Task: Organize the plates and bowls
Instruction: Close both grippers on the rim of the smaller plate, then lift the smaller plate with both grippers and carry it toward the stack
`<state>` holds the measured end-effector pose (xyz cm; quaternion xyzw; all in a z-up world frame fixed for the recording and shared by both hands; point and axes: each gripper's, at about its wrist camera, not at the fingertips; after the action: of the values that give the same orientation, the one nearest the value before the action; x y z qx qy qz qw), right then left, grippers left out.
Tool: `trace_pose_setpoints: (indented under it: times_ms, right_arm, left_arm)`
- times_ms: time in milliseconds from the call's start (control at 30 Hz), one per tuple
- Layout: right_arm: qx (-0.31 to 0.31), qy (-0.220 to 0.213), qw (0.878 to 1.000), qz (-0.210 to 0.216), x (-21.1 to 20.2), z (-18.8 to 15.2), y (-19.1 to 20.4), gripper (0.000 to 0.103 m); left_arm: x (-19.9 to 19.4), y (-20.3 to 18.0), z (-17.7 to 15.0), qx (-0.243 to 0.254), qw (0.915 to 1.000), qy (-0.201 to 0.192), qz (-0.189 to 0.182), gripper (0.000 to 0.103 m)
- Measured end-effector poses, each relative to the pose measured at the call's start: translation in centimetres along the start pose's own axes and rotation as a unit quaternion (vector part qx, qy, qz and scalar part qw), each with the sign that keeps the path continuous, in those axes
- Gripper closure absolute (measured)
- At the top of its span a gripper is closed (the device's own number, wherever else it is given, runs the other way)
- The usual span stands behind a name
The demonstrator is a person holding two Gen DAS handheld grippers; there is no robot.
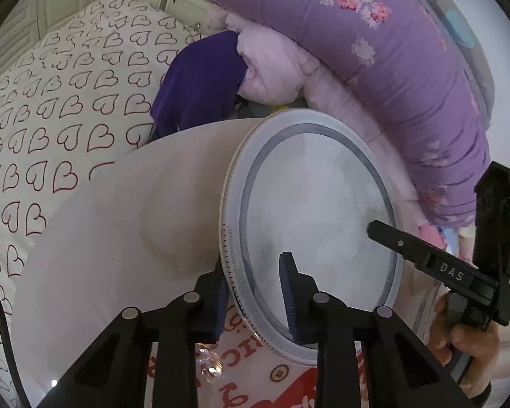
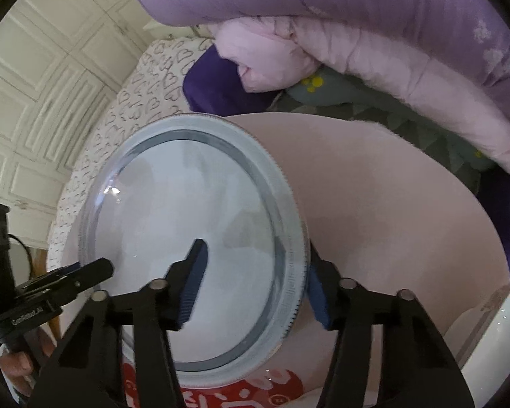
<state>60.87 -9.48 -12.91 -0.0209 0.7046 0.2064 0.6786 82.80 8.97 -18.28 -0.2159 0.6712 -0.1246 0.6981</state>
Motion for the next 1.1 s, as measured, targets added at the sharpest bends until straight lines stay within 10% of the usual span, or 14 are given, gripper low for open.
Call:
trace_pose_setpoints:
  times_ms: [67,1100]
  right_arm:
    - [0.004,-0.003,1.000,-0.009,-0.1,-0.2,-0.3,0.074]
    - [-0.040,-0.045,0.998,0.005,-2.1,-4.6,4.2,0.082]
  left_arm:
    - [0.0,0.1,0.0,-0.006,1.0000,-0.005,0.005,0.090]
    - [-6.2,1.8,-6.2,-0.019,0.9981,-0.051,0.028,0.089]
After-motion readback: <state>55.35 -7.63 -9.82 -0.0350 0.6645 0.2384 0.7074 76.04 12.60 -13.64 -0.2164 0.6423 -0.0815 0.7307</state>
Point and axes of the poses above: each gripper's, at about its wrist camera, not at the fingertips, and x roughly the way its jaws point, y to its left, z to its top, and after that the axes turned 15 degrees about y, right-handed
